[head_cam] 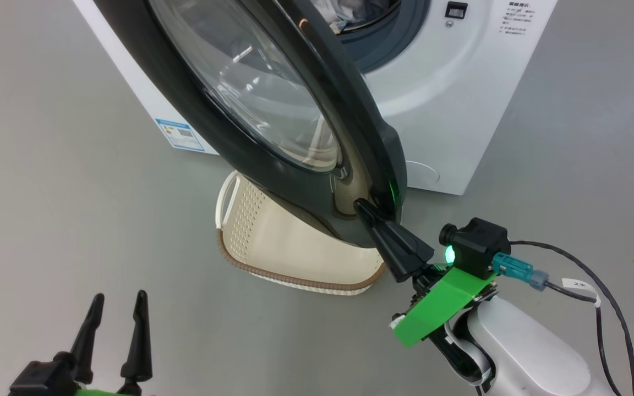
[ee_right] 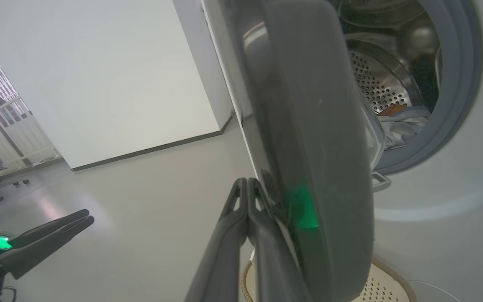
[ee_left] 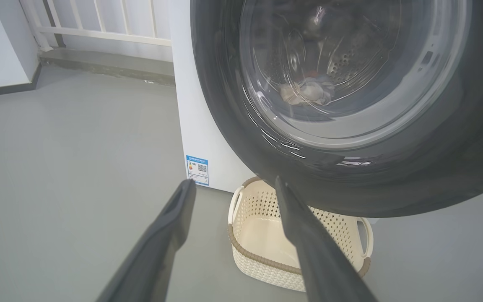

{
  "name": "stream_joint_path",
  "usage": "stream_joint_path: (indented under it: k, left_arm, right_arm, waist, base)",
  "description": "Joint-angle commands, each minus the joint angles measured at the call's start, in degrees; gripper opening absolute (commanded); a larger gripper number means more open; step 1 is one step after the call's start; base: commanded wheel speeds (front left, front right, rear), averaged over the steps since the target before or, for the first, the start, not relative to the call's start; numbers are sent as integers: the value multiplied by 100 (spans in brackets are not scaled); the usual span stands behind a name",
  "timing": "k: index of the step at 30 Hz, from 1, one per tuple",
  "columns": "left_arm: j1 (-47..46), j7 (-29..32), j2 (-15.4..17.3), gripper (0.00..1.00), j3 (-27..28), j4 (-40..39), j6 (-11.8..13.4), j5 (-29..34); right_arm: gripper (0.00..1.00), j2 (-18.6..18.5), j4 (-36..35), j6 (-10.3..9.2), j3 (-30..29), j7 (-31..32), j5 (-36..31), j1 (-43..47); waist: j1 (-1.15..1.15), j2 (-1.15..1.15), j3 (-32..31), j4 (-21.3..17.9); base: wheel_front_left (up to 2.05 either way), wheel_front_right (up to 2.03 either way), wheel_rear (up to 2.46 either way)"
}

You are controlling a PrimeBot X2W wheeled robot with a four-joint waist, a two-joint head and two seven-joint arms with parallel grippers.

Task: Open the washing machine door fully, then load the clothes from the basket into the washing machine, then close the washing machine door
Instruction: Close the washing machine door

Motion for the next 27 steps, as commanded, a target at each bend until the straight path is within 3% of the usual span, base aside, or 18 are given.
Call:
stream_joint_path:
  k: [1,27]
  left_arm:
    - [-187,-51,66,100,215,-137,3,70]
    - [-690,-51,-143,100,192,-265,3,37]
  right_arm:
    - [0,81,-108,32,24,-46,15,-104]
    - [0,-196,164,32,-1156,-46,-280,-903]
  waist:
    - [-1,0,24,13]
    - [-1,0,819,247]
  base:
    - [0,0,0]
    - [0,0,0]
